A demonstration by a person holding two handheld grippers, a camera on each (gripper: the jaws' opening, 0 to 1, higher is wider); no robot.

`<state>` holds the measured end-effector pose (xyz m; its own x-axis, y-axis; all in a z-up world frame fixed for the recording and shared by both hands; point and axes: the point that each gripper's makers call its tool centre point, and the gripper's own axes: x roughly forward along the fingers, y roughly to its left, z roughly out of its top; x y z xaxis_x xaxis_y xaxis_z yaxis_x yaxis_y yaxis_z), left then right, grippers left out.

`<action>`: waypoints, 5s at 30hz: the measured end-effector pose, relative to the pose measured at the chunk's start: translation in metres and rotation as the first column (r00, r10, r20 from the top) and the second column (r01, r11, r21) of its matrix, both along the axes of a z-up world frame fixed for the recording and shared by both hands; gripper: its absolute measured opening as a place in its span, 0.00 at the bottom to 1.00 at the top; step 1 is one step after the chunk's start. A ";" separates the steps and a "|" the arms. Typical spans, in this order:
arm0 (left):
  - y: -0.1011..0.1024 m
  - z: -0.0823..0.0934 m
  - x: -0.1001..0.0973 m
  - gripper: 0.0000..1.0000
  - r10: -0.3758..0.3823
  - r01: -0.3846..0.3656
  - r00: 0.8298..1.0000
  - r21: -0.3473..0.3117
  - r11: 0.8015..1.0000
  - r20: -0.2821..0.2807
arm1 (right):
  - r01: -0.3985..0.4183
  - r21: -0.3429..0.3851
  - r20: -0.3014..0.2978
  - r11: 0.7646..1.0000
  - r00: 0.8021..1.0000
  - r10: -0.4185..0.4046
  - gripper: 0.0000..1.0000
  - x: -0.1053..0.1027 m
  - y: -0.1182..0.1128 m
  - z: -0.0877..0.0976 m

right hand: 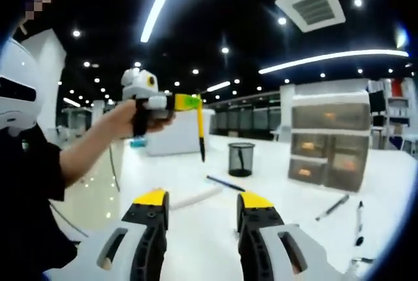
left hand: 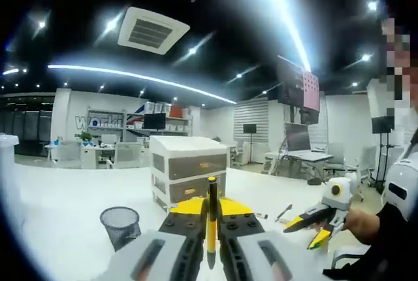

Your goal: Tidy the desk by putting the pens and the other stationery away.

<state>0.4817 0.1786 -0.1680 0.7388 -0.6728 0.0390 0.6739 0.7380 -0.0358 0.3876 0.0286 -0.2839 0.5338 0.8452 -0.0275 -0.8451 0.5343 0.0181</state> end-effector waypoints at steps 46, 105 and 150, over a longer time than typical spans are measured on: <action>0.054 0.017 0.152 0.07 0.263 -0.269 0.963 0.141 0.953 0.056 | 0.201 -0.008 -0.080 0.979 0.976 -0.201 0.46 -0.018 -0.084 -0.017; 0.054 -0.075 0.121 0.28 0.292 -0.287 0.957 0.148 0.946 -0.007 | 0.170 -0.012 -0.102 0.985 0.980 -0.170 0.46 -0.026 -0.069 -0.029; 0.010 -0.109 -0.062 0.67 0.083 -0.082 0.996 0.049 0.995 -0.023 | 0.178 -0.025 -0.106 0.984 0.978 -0.180 0.48 -0.019 -0.069 -0.032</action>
<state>0.4198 0.1884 -0.2769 0.7922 -0.6102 -0.0112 0.6100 0.7922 -0.0155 0.3686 -0.0402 -0.3156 0.6696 0.7353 -0.1045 -0.7294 0.6776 0.0942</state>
